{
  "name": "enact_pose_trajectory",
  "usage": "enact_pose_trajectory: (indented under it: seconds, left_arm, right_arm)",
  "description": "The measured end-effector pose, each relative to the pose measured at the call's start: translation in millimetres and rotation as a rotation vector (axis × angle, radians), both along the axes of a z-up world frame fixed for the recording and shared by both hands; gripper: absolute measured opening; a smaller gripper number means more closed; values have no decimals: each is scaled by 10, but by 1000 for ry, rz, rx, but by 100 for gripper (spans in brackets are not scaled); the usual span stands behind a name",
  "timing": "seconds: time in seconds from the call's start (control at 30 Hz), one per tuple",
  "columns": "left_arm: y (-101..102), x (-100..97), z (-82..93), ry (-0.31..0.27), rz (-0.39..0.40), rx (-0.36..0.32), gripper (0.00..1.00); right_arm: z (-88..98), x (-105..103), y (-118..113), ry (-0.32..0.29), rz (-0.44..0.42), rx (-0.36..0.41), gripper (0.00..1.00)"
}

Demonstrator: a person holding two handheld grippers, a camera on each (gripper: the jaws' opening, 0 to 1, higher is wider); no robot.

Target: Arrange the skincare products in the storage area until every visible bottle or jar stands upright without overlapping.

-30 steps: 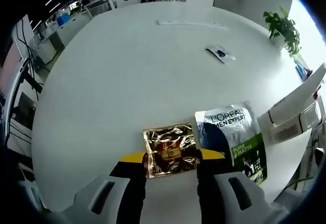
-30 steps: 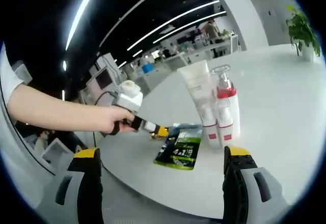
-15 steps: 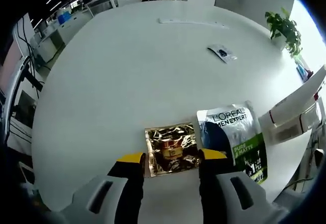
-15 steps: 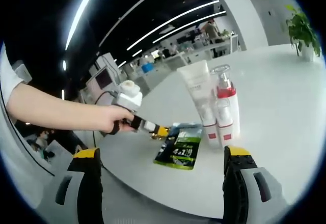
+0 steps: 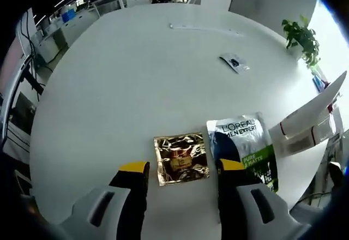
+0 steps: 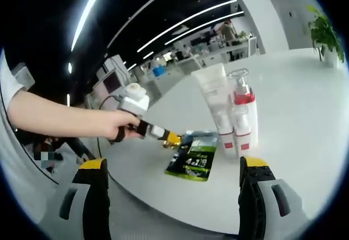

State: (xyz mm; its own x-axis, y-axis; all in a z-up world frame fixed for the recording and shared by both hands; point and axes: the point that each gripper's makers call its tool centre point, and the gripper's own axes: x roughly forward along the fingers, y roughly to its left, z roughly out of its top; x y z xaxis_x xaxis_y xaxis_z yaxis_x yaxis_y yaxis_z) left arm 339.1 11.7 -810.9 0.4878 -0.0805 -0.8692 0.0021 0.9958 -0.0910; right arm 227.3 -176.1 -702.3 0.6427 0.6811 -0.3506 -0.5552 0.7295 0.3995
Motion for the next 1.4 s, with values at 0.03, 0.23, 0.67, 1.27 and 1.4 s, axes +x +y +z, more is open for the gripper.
enact_pose_trajectory:
  seconds: [0.03,0.23,0.67,1.27,1.4]
  left_arm:
    - [11,9,-2,-4,-2,-6,58]
    - [39,-63,68,-32,-45,-21,61]
    - [75,-306,206,-79,-171,-187,74]
    - [258,-954,513,-188,-273,-290,90]
    - [230,-1115,653,-209,-247,-385,93]
  right_arm:
    - [-2,1,-4,0,-1,0,100]
    - [-8,1,-10,8,-8,5,100]
    - [-58,-7,1,15,5,-14,100]
    - [-127,-18,-1,40,9,-41,100]
    - [-139,-18,3,47,14,-47,100]
